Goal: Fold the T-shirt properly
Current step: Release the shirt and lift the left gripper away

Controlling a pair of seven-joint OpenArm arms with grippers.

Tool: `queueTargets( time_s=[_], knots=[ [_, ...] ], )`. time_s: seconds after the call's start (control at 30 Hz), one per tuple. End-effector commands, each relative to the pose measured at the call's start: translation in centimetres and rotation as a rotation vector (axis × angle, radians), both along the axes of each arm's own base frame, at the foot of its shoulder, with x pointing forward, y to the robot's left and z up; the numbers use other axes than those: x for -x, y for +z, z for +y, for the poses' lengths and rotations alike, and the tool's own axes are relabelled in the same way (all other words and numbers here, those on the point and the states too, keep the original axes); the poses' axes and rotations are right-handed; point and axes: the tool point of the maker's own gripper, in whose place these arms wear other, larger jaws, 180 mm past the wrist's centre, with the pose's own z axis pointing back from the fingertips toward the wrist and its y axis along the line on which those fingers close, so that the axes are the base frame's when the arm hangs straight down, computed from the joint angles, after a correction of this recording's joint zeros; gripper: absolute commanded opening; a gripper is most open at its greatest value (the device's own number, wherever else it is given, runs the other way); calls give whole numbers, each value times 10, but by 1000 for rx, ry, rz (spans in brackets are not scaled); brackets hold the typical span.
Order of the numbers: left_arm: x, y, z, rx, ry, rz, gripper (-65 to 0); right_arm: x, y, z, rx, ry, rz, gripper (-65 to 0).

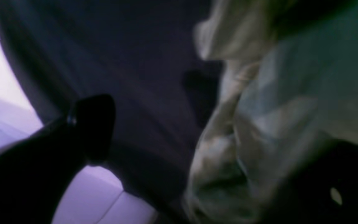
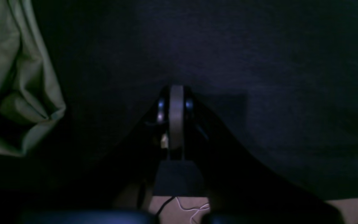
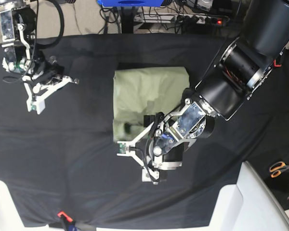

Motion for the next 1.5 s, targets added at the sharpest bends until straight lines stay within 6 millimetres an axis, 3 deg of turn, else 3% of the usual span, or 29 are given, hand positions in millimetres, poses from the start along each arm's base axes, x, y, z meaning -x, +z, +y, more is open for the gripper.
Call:
queueTargets(
  time_s=[0.0,0.2,0.47,0.57,0.67,0.73,0.77,0.8,0.87,0.9,1.03,1.17,1.33,1.47],
  knots=[
    [-10,13,-5,18,-2,-33,-18,-9,8,-3,7,7,-38,-650],
    [8,-4,-10,21,-10,11,-21,-9,8,-3,10,9,-37,-650],
    [10,-4,-9,17,-12,8,-23,-12,10,-2,7,10,-42,-650],
    [7,12,-13,5,-10,-34,-25,-13,11,-2,7,11,-45,-650],
    [2,45,-24,16,-31,-122,-26,-13,12,-2,8,12,-48,-650],
    [5,61,-14,2,-8,-170,-66,-15,15,-1,7,15,-57,-650],
    [11,64,-10,3,4,-179,-125,-14,16,-1,7,17,-63,-650],
    [21,63,-4,8,15,-178,-232,-15,19,0,6,19,-70,-650],
    [46,54,9,27,38,-158,-535,-16,20,-1,8,21,-75,-650],
    [61,47,15,40,54,-136,-650,-16,20,-1,8,21,-75,-650],
    [118,22,46,60,150,-62,-650,-14,19,-4,12,13,-69,-650],
    [163,-1,48,135,167,4,-650,-13,18,-3,11,17,-68,-650],
    [186,-37,62,120,195,93,-650,-15,19,0,5,17,-71,-650],
    [202,-49,71,89,205,133,-650,-13,18,0,5,17,-67,-650]
  ],
)
